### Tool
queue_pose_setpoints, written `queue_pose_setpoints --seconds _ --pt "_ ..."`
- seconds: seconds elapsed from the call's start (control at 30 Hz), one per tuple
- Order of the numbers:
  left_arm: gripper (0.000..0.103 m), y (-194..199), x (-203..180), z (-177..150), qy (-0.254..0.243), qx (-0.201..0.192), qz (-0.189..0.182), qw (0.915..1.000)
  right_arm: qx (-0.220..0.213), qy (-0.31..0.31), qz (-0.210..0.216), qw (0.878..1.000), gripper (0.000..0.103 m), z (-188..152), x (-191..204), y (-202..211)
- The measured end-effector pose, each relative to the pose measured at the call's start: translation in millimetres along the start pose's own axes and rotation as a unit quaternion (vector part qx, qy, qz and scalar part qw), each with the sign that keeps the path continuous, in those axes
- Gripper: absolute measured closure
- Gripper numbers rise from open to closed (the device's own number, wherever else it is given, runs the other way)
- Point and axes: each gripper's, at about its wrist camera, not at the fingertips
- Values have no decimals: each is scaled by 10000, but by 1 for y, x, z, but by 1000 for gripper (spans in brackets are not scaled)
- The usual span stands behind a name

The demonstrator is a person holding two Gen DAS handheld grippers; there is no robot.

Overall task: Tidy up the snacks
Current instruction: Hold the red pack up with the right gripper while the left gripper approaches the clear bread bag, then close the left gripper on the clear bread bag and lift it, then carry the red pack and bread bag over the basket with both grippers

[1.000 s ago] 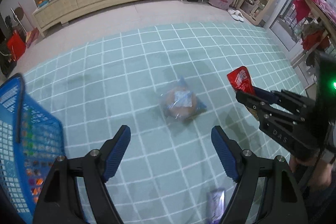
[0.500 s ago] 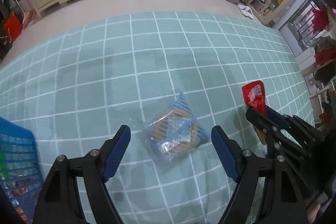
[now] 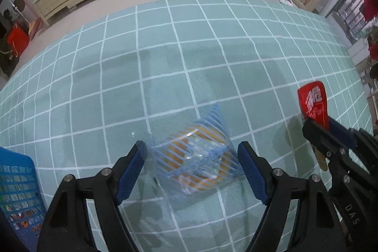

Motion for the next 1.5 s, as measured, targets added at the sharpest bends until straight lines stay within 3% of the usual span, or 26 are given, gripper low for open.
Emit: queue_pose_setpoints --seconds 0.23,0.6,0.7,0.93,1.13,1.5 --pt "28 3 -18 -13 -224 -98 230 9994 167 45 14 9998 74 -1 4 -9" --pt "51 18 -13 -20 -100 -252 69 9996 217 43 40 9997 74 -2 4 -9" --pt "52 18 -16 -20 -13 -190 -29 9998 220 73 47 9997 74 -2 5 -7" --pt "52 29 -15 -55 -207 -290 -54 9993 249 204 -73 9995 74 -8 18 -3" --pt "52 48 -8 -91 -320 -544 78 9980 98 408 -93 9991 74 -14 43 14" --pt "52 111 25 -144 -32 -1073 75 9942 -163 666 173 9975 74 -34 101 57"
Point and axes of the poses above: each gripper's, at about its wrist camera, not at the fingertips, and y roughly against the way its jaws point, x to its left, z to its top, and after that the axes turned 13 degrees about x, right-handed
